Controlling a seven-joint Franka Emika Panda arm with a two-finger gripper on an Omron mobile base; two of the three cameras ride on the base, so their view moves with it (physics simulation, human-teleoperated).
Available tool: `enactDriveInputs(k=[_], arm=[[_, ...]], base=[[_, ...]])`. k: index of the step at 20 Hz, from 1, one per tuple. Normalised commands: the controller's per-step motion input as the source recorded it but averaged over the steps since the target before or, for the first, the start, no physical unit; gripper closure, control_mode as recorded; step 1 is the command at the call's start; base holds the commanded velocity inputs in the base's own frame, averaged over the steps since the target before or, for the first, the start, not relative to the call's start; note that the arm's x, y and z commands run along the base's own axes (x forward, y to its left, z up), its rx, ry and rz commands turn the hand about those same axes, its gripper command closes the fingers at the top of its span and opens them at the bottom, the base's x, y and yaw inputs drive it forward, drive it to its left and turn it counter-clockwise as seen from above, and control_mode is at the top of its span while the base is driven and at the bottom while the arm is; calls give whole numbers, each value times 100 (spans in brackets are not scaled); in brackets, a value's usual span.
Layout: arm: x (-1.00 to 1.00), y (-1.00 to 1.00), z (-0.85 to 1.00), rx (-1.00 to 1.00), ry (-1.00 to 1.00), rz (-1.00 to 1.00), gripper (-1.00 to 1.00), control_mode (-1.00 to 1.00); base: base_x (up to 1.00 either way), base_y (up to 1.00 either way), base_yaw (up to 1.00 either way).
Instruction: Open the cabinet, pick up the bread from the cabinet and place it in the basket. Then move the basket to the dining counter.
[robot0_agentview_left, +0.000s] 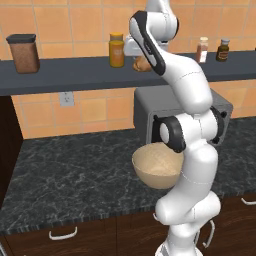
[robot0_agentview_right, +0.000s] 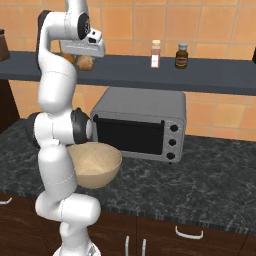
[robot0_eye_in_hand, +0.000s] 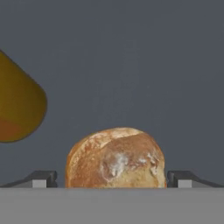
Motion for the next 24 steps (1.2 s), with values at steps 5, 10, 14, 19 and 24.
enactDriveInputs(k=[5,10,14,19,24], arm=[[0,0,-55,-2,0,1,-100,-100],[0,0,-29,0,-1,2,-100,-100],[-9,0,-1,0,0,0,100,-100],[-79,0,1,0,1,-2,100,-100],[-100,0,0,0,-2,-7,100,-100]], base=[[0,0,0],[0,0,0],[0,0,0],[0,0,0],[0,0,0]])
